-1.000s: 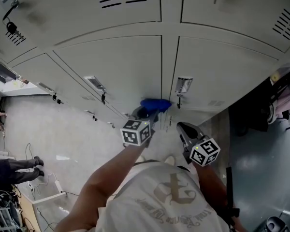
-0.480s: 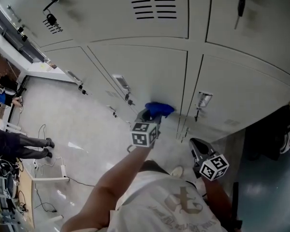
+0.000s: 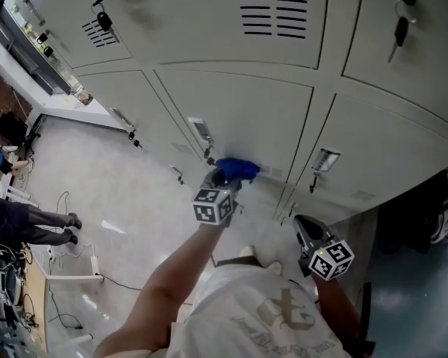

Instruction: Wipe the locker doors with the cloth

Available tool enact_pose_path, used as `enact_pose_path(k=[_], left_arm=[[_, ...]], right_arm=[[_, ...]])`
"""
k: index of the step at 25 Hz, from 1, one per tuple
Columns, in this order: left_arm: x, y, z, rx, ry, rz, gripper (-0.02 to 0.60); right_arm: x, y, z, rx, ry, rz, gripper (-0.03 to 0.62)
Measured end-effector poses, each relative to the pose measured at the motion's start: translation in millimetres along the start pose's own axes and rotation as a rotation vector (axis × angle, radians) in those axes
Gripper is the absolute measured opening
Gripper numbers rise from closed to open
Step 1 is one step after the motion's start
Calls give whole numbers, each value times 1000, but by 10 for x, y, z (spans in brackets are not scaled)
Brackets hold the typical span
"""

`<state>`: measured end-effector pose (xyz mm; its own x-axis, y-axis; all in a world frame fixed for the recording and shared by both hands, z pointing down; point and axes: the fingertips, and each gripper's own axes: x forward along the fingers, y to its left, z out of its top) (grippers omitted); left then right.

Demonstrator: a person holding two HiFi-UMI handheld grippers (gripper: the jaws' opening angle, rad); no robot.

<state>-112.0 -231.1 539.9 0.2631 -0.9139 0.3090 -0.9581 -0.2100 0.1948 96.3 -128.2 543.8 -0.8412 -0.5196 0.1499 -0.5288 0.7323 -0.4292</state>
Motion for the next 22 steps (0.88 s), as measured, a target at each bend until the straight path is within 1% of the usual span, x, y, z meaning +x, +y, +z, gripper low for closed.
enact_pose_path(k=[2, 5, 8, 11, 17, 19, 22], left_arm=[[-5, 62, -49, -30, 1, -18, 129], [-26, 244, -98, -79, 26, -20, 129], [-72, 421, -77, -76, 35, -17, 129], [-131, 587, -14, -65, 23, -3, 129], [-284, 853, 189, 13, -29, 14, 129], [-345, 885, 297, 75, -31, 13, 129], [-427, 920, 500, 203, -42, 35, 129]], right_arm=[[19, -12, 13, 3, -3, -18, 9], [91, 15, 40, 2, -12, -37, 8], [208, 112, 89, -17, -27, -40, 9], [309, 193, 106, -29, -30, -45, 8], [402, 274, 97, -25, -46, -73, 8], [415, 270, 87, -7, -55, -85, 8], [447, 277, 84, 3, -63, -103, 8]])
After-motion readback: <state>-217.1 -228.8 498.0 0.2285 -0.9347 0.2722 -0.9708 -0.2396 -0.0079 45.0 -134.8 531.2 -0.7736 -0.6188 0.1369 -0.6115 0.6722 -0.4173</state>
